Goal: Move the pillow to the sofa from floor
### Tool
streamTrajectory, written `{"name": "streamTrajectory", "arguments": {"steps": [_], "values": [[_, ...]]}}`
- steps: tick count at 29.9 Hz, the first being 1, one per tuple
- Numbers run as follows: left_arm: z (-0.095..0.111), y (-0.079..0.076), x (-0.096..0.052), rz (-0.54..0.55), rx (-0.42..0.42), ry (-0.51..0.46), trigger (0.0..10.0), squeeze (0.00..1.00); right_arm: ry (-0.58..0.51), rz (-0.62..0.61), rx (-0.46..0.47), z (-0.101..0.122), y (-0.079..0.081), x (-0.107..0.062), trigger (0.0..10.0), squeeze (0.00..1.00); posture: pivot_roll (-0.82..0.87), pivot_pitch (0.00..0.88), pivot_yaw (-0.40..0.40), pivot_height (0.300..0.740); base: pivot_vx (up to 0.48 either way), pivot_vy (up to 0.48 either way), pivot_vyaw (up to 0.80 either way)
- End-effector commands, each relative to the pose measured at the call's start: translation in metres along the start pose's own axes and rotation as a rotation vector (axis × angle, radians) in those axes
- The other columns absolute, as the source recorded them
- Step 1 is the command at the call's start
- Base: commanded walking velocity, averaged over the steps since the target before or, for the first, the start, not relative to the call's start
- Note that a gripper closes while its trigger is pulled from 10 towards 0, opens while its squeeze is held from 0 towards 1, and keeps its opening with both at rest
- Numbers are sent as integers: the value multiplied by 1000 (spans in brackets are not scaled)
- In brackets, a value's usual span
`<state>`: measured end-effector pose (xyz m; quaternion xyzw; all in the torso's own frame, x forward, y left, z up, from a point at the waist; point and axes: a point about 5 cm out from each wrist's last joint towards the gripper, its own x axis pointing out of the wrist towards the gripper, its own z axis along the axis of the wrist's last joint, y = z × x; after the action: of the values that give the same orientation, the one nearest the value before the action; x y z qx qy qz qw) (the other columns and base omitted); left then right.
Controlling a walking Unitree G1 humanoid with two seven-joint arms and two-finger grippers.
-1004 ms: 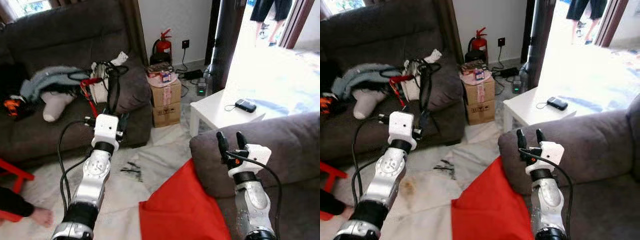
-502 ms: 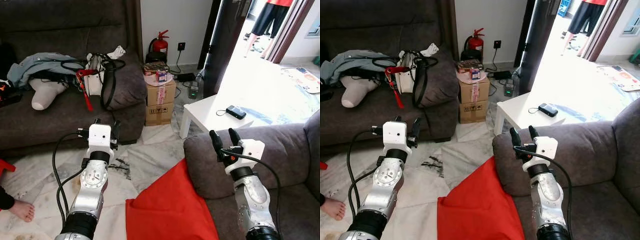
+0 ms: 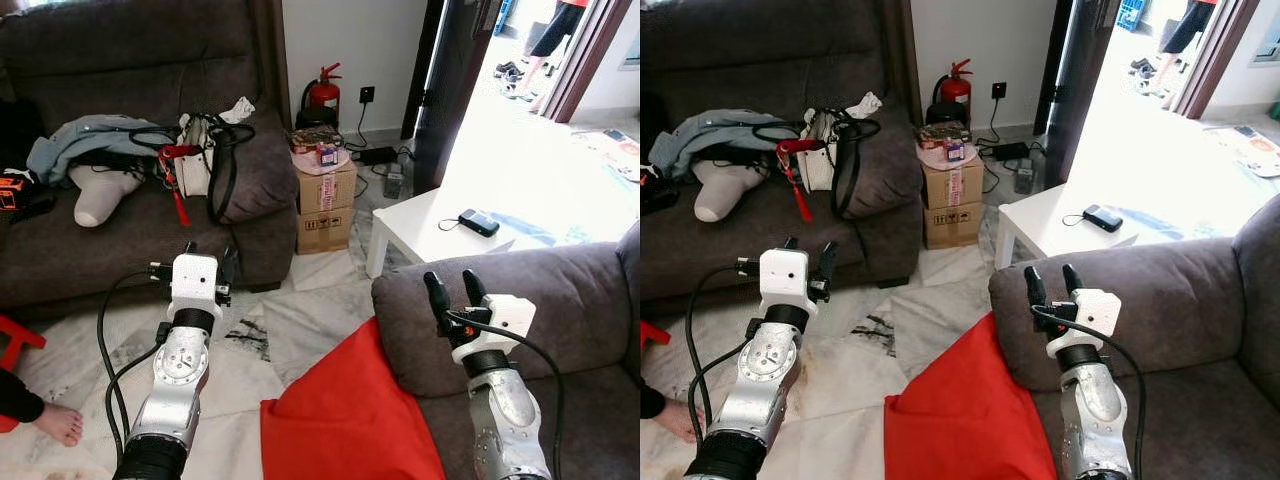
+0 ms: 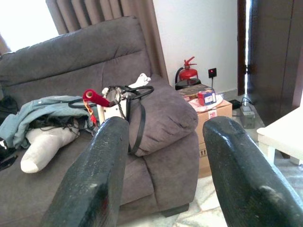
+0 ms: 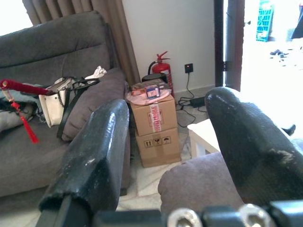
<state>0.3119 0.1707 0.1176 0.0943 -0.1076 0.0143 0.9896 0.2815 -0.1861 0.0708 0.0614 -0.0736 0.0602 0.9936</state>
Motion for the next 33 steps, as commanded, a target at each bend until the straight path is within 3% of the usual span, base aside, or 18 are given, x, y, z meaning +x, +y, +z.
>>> {"name": "streamTrajectory", "arguments": {"steps": [1, 28, 33], "values": [[4, 2, 2, -7, 11, -10, 10000, 0, 9, 4, -9, 1, 3, 1, 10000, 0, -31, 0, 41, 740, 0, 0, 0], [5, 1, -2, -27, 18, 2, 10000, 0, 46, 13, -30, -2, 5, 3, 10000, 0, -21, 0, 41, 740, 0, 0, 0], [4, 0, -2, -27, 18, 5, 10000, 0, 55, 14, -34, -2, 4, 2, 10000, 0, -25, 0, 38, 711, 0, 0, 0]]}}
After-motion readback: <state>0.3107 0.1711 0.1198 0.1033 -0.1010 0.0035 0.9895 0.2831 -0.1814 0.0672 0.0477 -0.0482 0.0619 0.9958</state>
